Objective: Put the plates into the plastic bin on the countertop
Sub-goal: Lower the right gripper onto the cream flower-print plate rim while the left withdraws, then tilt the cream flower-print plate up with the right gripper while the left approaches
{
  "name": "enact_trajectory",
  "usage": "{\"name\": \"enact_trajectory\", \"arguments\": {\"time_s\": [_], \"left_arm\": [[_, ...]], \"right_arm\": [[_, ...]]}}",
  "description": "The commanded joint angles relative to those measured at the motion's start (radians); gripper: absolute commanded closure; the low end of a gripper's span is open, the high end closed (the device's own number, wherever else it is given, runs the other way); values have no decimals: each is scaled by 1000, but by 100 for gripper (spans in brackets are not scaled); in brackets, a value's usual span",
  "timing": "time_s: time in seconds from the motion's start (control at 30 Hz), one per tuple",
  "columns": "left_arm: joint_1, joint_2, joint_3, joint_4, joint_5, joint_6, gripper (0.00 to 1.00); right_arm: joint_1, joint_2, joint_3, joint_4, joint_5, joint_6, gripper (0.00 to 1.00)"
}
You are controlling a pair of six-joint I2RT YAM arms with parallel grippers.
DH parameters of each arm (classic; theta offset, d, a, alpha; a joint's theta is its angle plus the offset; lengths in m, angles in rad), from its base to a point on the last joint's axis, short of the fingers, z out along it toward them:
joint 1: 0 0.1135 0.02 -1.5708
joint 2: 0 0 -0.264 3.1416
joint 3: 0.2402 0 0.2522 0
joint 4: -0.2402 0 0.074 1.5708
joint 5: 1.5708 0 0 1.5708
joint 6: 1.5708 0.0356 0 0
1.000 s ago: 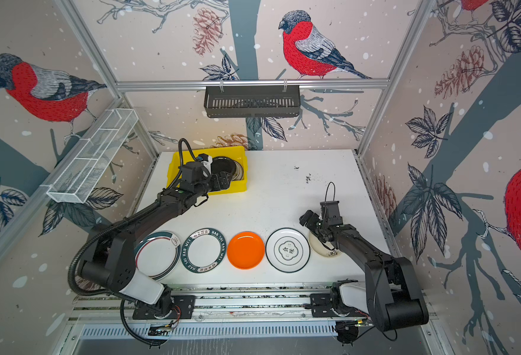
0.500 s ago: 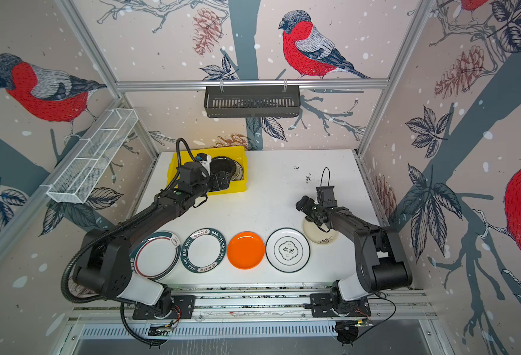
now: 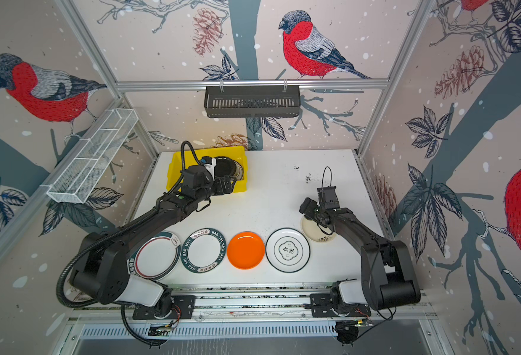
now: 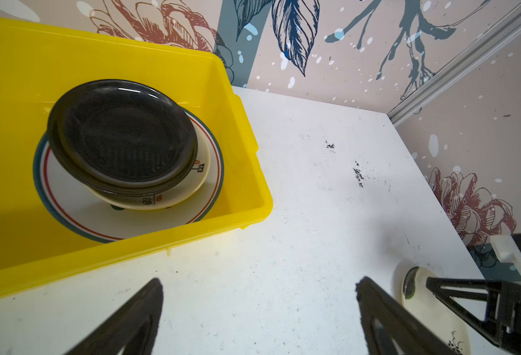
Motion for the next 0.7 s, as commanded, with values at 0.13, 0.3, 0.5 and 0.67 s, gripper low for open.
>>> {"name": "enact_trajectory", "arguments": {"time_s": [0.13,0.3,0.5,0.67], "left_arm": [[-131,31,45,60,-81,50,3],[-206,136,121,55,2,43,3],[-294,228,175,84,107,8,3],[-319,296,216,90,167,-22,3]], "right_arm": [[-141,-250,-95,-224,113,-7,10],[-247,-381,-180,-226,76,-23,10],[-267,-375,-217,-175,-71,-22,9],[-268,-309,-239,-99,-187,-9,9]]}}
